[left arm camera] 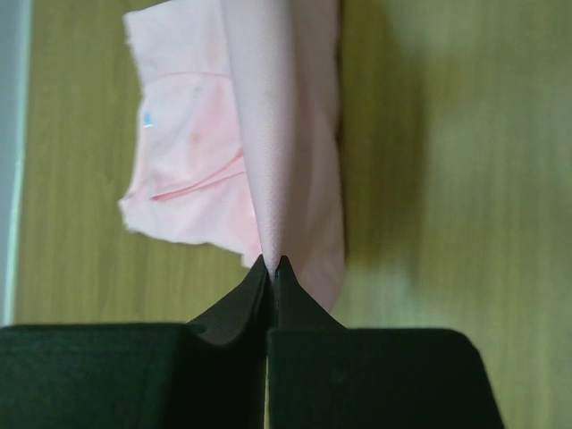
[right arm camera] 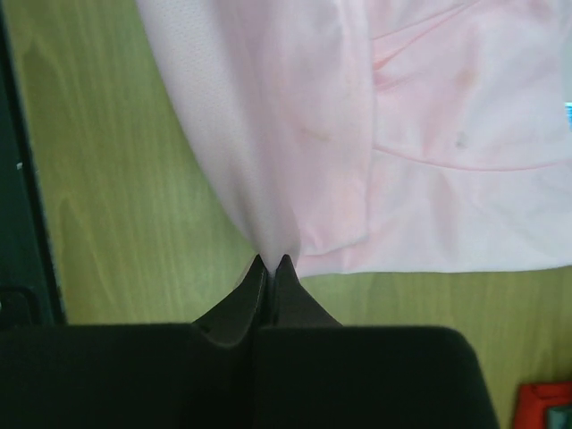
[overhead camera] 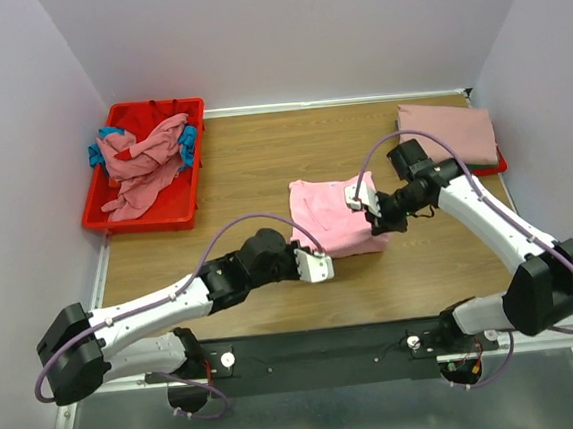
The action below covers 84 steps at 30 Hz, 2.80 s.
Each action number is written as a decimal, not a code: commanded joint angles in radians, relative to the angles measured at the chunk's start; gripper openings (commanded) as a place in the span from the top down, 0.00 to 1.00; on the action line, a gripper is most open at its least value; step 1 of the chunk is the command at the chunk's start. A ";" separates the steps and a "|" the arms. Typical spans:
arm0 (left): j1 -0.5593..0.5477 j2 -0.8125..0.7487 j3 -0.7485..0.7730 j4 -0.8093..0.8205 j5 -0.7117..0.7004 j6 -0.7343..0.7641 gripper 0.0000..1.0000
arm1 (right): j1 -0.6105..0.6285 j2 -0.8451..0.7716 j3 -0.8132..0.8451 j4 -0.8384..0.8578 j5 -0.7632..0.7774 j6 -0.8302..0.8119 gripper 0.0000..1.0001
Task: Fold and stack the t-shirts
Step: Fold the tshirt
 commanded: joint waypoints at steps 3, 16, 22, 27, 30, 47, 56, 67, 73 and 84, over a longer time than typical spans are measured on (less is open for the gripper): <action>0.157 0.073 0.112 0.086 0.071 0.129 1.00 | 0.001 0.135 0.157 0.077 0.092 0.080 1.00; 0.341 0.283 0.256 0.243 0.151 0.244 1.00 | -0.045 0.353 0.418 0.163 0.207 0.202 1.00; 0.416 0.362 0.321 0.311 0.188 0.273 1.00 | -0.052 0.407 0.468 0.198 0.227 0.254 1.00; 0.438 0.374 0.335 0.314 0.223 0.273 1.00 | -0.058 0.401 0.469 0.206 0.201 0.260 1.00; 0.436 0.360 0.314 0.282 0.257 0.252 1.00 | -0.056 0.376 0.436 0.203 0.177 0.246 1.00; 0.197 0.077 0.057 0.162 0.360 -0.027 1.00 | -0.052 -0.058 -0.003 0.069 0.012 0.189 0.99; 0.079 -0.098 0.007 0.126 0.332 -0.143 1.00 | -0.050 -0.237 -0.031 -0.007 0.025 0.199 1.00; 0.259 0.049 0.043 0.197 0.289 0.015 1.00 | -0.050 0.092 0.216 0.063 0.034 0.177 1.00; 0.376 0.139 0.056 0.240 0.340 0.047 1.00 | -0.050 0.269 0.337 0.083 0.017 0.168 1.00; 0.479 0.279 0.089 0.280 0.349 0.037 1.00 | -0.050 0.487 0.458 0.124 0.003 0.188 1.00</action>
